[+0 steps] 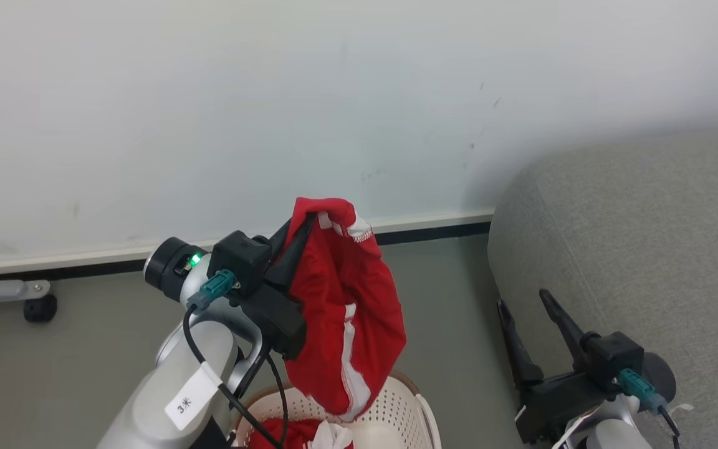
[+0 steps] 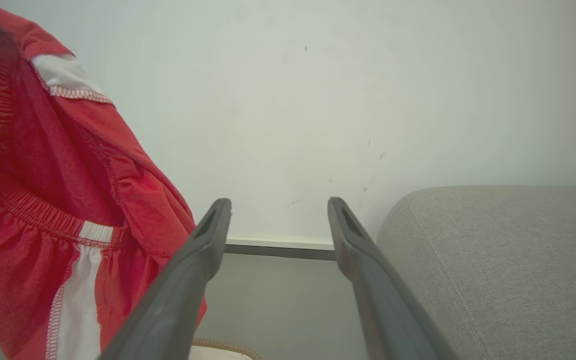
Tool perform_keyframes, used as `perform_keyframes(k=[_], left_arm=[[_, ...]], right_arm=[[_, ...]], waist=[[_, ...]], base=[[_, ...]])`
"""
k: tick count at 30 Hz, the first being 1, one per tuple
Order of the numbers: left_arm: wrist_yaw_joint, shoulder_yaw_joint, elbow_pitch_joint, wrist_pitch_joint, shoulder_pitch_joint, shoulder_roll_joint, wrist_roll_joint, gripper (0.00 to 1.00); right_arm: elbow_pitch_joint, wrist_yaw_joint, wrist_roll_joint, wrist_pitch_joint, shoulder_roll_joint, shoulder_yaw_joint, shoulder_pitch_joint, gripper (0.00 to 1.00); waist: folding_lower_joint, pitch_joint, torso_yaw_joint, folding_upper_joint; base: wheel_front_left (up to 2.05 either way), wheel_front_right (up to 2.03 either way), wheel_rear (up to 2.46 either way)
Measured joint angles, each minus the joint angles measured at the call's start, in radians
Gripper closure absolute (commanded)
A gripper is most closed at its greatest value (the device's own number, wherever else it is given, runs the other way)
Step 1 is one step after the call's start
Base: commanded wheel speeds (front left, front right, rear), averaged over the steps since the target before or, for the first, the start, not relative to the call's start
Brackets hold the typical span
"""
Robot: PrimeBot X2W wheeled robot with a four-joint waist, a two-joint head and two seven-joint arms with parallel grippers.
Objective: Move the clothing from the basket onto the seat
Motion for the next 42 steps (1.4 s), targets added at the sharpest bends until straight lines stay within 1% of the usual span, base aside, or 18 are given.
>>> perform_keyframes(k=[9,15,21,26,32,36,37,38,40,41,42], left_arm=[[0.000,-0.032,-0.075,0.039,0.054,0.010,-0.027,1.00],[0.000,-0.058,-0.134,0.062,0.074,0.014,-0.035,1.00],[0.000,-0.087,-0.180,0.089,0.083,0.012,-0.052,1.00],[0.000,-0.117,-0.229,0.113,0.082,0.007,-0.063,1.00],[0.000,-0.143,-0.291,0.139,0.082,0.007,-0.070,1.00],[0.000,-0.152,-0.334,0.152,0.083,0.012,-0.077,1.00],[0.000,-0.153,-0.343,0.156,0.083,0.014,-0.079,1.00],[0.000,-0.152,-0.351,0.160,0.083,0.016,-0.080,1.00],[0.000,-0.148,-0.369,0.162,0.089,0.022,-0.088,1.00],[0.000,-0.147,-0.375,0.164,0.093,0.024,-0.088,1.00],[0.000,-0.145,-0.379,0.166,0.101,0.026,-0.089,1.00]], right_arm=[[0.006,0.021,0.000,0.000,0.001,0.055,0.025,0.00],[0.047,0.034,0.000,0.000,0.001,0.111,0.009,0.00],[0.109,0.040,0.000,0.000,0.000,0.154,-0.063,0.00],[0.180,0.042,0.000,0.000,0.000,0.210,-0.112,0.00],[0.233,0.042,0.031,0.000,0.000,0.332,-0.156,0.00],[0.266,0.042,0.051,0.000,0.000,0.368,-0.184,0.00],[0.273,0.042,0.055,0.000,-0.001,0.376,-0.191,0.15],[0.282,0.042,0.058,0.000,0.000,0.384,-0.201,0.56],[0.294,0.042,0.074,0.000,0.000,0.399,-0.221,0.96],[0.296,0.042,0.086,0.000,0.000,0.404,-0.229,1.00],[0.298,0.042,0.093,0.000,0.000,0.407,-0.234,1.00]], waist=[[0.0001,-0.082,0.000,0.0002],[0.0003,-0.094,0.007,0.0002],[0.0003,-0.095,0.020,0.0002],[0.0003,-0.093,0.042,0.0002],[0.0003,-0.086,0.071,0.0002],[0.0003,-0.081,0.089,0.0002],[0.0003,-0.080,0.093,0.0002],[0.0003,-0.079,0.096,0.0002],[0.0003,-0.077,0.100,0.0002],[0.0003,-0.076,0.101,0.0003],[0.0003,-0.075,0.102,0.0002]], base=[[0.00,0.00,0.00],[0.00,0.00,0.00],[0.00,0.00,0.00],[0.00,0.00,0.00],[0.00,0.00,0.00],[0.00,0.00,0.00],[0.00,0.00,0.00],[0.00,0.00,0.00],[0.00,0.00,0.00],[0.00,0.00,0.00],[0.00,0.00,0.00]])
